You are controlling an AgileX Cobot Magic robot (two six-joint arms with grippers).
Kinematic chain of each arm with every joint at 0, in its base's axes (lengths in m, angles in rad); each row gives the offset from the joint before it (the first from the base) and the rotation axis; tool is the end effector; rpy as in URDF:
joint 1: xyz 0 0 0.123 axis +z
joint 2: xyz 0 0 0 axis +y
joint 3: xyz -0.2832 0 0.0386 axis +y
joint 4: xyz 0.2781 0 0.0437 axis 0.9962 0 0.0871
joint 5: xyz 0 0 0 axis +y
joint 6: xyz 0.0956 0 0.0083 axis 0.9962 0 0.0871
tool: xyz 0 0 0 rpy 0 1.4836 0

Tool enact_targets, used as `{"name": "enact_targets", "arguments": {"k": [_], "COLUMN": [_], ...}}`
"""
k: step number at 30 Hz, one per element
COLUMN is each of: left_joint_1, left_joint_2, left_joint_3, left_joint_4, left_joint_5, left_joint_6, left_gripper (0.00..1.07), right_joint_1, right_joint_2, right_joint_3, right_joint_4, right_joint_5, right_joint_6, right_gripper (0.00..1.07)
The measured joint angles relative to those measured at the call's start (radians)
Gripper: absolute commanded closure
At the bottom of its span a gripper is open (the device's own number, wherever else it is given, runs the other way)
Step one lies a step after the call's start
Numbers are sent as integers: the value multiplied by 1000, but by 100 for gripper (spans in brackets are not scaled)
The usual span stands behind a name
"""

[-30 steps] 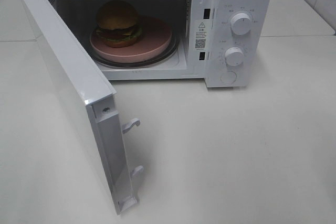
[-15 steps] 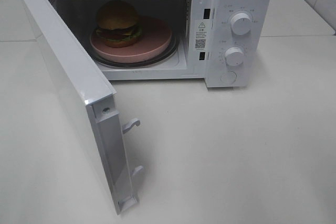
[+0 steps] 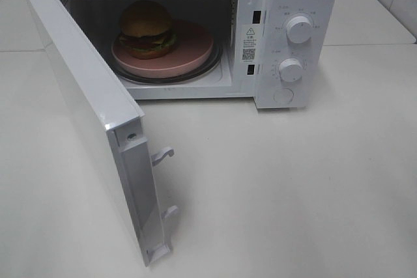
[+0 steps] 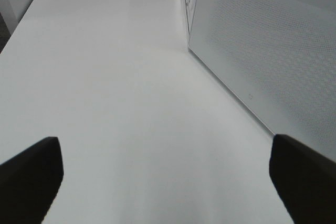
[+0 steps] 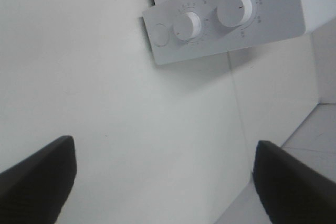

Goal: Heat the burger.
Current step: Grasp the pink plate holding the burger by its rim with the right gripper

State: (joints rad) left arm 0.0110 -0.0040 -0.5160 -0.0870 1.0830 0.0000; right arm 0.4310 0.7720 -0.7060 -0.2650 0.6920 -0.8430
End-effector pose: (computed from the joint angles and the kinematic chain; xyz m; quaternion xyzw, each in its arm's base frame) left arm 0.0214 -0.0071 0.2928 -0.0021 0.8530 -0.0405 0.5203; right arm 0.1698 0.0604 0.3159 -0.5750 0.6848 -0.2058 0.3975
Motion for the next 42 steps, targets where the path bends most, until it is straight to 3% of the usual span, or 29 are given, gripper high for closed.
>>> {"name": "enact_targets", "arguments": {"k": [12,20,32,42], "left_joint_1": [0,0,0,0], "left_joint_2": [0,0,0,0], "left_joint_3": [0,0,0,0], "left_joint_4": [0,0,0,0], "left_joint_5": [0,0,0,0], "left_joint_6": [0,0,0,0], "left_gripper": [7,7,7,7], "right_joint_1": [0,2,177,227], "right_joint_2": [30,138,327,462], "right_joint_3": [0,0,0,-62], "right_joint_4": [-95,-133,-206,-176], "right_joint_5": [-134,-220,-328,-374], "right_joint_6": [-52,-55,-27,-24], "right_gripper": [29,31,31,31]}}
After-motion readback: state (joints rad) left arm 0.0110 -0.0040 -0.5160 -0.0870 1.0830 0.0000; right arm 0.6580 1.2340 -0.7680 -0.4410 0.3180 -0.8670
